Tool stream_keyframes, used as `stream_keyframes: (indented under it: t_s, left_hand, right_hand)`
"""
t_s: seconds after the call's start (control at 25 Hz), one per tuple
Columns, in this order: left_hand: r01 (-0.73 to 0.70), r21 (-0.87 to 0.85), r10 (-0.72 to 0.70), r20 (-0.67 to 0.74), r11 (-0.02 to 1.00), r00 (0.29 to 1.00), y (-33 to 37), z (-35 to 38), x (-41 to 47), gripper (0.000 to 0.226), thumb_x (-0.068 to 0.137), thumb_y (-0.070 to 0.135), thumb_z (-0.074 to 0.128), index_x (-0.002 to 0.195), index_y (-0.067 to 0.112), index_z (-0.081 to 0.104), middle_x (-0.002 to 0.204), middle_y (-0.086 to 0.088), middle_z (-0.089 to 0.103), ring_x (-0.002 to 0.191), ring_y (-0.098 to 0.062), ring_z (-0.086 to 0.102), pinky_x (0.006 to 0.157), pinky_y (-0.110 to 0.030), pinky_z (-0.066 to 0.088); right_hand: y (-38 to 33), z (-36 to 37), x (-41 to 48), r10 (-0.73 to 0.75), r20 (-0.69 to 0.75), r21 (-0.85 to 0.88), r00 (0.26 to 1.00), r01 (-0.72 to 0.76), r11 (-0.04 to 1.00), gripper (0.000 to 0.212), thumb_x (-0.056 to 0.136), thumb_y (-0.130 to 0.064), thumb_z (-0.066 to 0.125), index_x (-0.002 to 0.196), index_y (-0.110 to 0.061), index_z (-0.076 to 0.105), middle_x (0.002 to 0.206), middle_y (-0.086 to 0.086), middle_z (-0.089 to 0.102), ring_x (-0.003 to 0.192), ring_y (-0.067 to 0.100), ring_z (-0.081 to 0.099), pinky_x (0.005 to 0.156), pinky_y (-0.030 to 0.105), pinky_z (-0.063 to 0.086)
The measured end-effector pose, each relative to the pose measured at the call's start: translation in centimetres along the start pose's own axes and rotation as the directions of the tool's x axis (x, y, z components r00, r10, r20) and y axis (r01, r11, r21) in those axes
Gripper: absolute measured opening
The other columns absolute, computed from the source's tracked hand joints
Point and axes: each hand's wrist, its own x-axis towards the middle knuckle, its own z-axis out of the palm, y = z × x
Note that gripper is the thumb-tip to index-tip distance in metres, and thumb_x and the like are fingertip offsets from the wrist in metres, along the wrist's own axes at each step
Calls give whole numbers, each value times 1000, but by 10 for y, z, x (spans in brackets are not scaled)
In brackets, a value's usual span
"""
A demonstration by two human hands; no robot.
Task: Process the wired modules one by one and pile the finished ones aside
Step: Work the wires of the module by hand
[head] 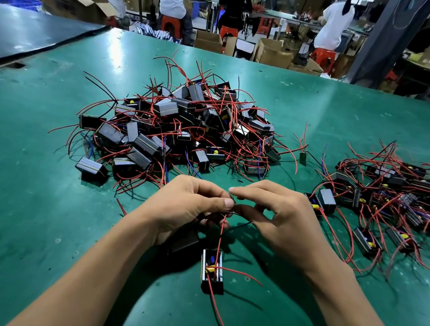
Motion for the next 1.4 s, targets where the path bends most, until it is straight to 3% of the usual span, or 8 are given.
stream_keyframes:
  t_s: [0.36, 0.56, 0.76, 0.88, 1.0, 1.12, 1.2, 1.4]
  left_hand:
    - [-25, -53, 26, 20, 998, 999, -4, -3, 2, 8, 71, 8, 74, 76, 1, 75, 72, -14, 70, 58, -19, 67, 63, -27, 57]
    - [-4, -78, 9, 62, 997, 998, -5, -5, 1, 15, 68, 8, 75, 79, -2, 75, 74, -18, 71, 60, -24, 70, 66, -32, 60]
    - [-62, 7, 62, 34, 998, 998, -2, -5, 0, 12, 68, 11, 77, 77, 3, 76, 75, -16, 72, 64, -25, 71, 79, -42, 55]
    - [-111, 75, 111, 2, 991, 994, -2, -4, 1, 1, 79, 2, 75, 79, 1, 75, 73, -16, 72, 64, -25, 71, 79, -43, 48]
    - [-144, 166, 144, 11, 976, 990, -3, -3, 2, 3, 83, 1, 73, 81, 1, 75, 73, -17, 73, 64, -21, 70, 65, -30, 49]
    - [-162, 179, 164, 1, 970, 986, -4, -5, 3, 5, 84, 1, 72, 80, 2, 75, 73, -15, 73, 61, -18, 70, 59, -21, 49]
    - [-164, 177, 171, -20, 970, 985, -5, -6, 4, 4, 84, 2, 72, 81, 1, 75, 71, -13, 73, 56, -13, 67, 56, -18, 49]
    - [-155, 159, 166, -57, 975, 984, -7, -7, 6, 5, 85, 3, 71, 81, 2, 75, 69, -12, 69, 57, -12, 64, 56, -20, 49]
  right_hand:
    - [2, 2, -1, 10, 5, 49, 1000, -10, 999, 20, 93, -32, 69, 105, -18, 78, 91, -5, 71, 74, 17, 67, 63, 42, 54]
    - [0, 1, -1, 58, 50, 69, 997, -61, 996, 19, 95, -34, 66, 100, -19, 78, 90, -7, 68, 76, 18, 66, 66, 42, 53]
    - [-11, 3, 1, 230, 15, 205, 973, -228, 952, 7, 88, -23, 76, 81, -21, 75, 76, -13, 66, 68, 6, 59, 63, 13, 40]
    - [-14, 3, 2, 395, 129, 319, 910, -415, 852, 15, 87, -26, 75, 74, -20, 73, 65, -11, 63, 56, 2, 49, 55, 11, 36]
    - [-17, 4, 7, 524, 325, 493, 787, -614, 617, 21, 82, -31, 70, 67, -18, 71, 60, -4, 53, 54, 6, 41, 51, 17, 32]
    - [-19, 4, 8, 553, 403, 552, 730, -675, 489, 21, 85, -32, 72, 68, -20, 73, 60, -8, 55, 56, 2, 44, 54, 17, 33]
    - [-18, 2, 5, 521, 386, 535, 761, -645, 546, 19, 91, -33, 71, 79, -20, 77, 67, -5, 62, 61, 5, 48, 56, 17, 37]
    - [-13, 1, 1, 353, 123, 335, 928, -374, 865, 5, 86, -20, 79, 88, -24, 80, 81, -11, 72, 67, 2, 60, 64, 13, 44]
